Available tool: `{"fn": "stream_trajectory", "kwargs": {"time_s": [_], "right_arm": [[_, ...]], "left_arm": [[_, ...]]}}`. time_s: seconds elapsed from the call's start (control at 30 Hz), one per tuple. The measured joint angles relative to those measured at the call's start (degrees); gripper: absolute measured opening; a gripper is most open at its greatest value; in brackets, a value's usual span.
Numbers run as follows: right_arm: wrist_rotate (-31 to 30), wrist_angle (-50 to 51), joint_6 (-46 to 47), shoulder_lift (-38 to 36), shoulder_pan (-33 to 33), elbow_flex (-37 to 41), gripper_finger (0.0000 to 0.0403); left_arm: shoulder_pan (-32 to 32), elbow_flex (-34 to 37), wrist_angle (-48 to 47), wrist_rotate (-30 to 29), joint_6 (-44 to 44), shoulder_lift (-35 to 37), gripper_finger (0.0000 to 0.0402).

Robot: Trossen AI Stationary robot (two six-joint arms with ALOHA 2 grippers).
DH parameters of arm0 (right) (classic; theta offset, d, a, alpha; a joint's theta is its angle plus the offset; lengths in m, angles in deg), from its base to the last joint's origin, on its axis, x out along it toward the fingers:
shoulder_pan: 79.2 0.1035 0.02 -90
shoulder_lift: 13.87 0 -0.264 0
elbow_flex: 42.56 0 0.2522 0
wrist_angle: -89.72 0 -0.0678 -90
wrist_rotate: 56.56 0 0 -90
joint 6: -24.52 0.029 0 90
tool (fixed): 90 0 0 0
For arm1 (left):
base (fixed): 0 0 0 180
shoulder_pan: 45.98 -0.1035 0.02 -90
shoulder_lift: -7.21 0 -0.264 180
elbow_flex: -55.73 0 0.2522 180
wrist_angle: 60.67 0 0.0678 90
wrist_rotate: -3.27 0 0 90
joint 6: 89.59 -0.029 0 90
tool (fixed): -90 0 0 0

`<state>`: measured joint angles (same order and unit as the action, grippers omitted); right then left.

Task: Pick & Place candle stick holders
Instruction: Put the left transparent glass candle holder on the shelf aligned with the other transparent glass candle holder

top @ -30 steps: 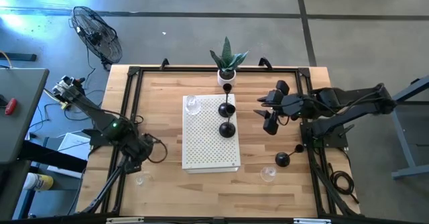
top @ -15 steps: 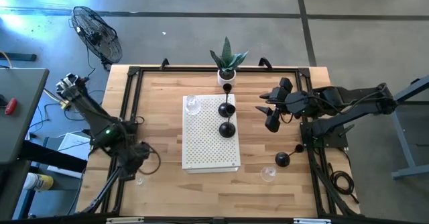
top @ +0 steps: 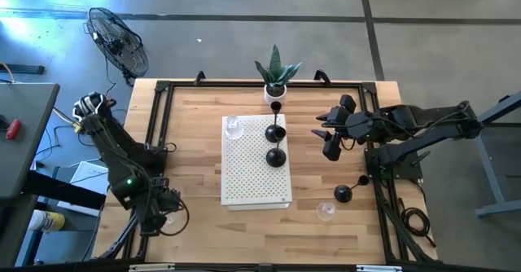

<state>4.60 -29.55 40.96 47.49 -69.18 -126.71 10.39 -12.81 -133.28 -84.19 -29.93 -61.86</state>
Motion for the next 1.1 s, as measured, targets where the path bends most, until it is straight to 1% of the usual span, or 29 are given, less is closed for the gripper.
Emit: {"fn": "stream_trajectory", "kwargs": {"time_s": [0.1, 0.17, 0.27, 0.37, 0.47, 0.67, 0.83, 0.93, 1.03, 1.1], "right_arm": [[-0.1, 0.0, -0.2, 0.0, 0.0, 0.0, 0.0195], [-0.1, 0.0, -0.2, 0.0, 0.0, 0.0, 0.0195], [-0.2, 0.0, -0.2, 0.0, 0.0, 0.0, 0.0195], [0.2, 0.0, -0.2, 0.0, 0.0, 0.0, 0.0195], [0.3, 0.5, -0.2, 0.0, 0.0, 0.0, 0.0195], [0.3, 0.8, -0.1, 0.0, 0.0, 0.0, 0.0195], [0.2, 0.9, 0.0, 0.0, 0.0, 0.0, 0.0195], [0.2, 0.9, 0.0, 0.0, 0.0, 0.0, 0.0195], [0.3, 0.9, 0.0, 0.0, 0.0, 0.0, 0.0195], [0.8, 0.9, 0.0, 0.0, 0.0, 0.0, 0.0195]], "left_arm": [[-0.1, 0.0, 0.0, -0.6, 0.8, -1.0, 0.0287], [-0.1, 0.0, 0.0, -2.6, 0.9, -1.2, 0.0287], [-0.1, 0.0, 0.0, -7.5, 1.1, -1.2, 0.0287], [-0.1, 0.0, -0.4, -9.4, 3.7, -1.2, 0.0287], [-0.1, 0.0, -1.8, -9.0, 4.1, -1.2, 0.0287], [-0.1, 0.0, -1.8, -4.8, 5.2, -1.2, 0.0287], [-0.1, 0.0, -1.8, -3.8, 6.6, -1.3, 0.0287], [-0.1, 0.0, -2.4, -3.3, 6.7, -2.4, 0.0287], [-0.1, 0.0, -2.5, -0.9, 6.7, -4.4, 0.0287], [-0.1, 0.0, -2.6, -0.6, 6.7, -5.6, 0.0287]]}}
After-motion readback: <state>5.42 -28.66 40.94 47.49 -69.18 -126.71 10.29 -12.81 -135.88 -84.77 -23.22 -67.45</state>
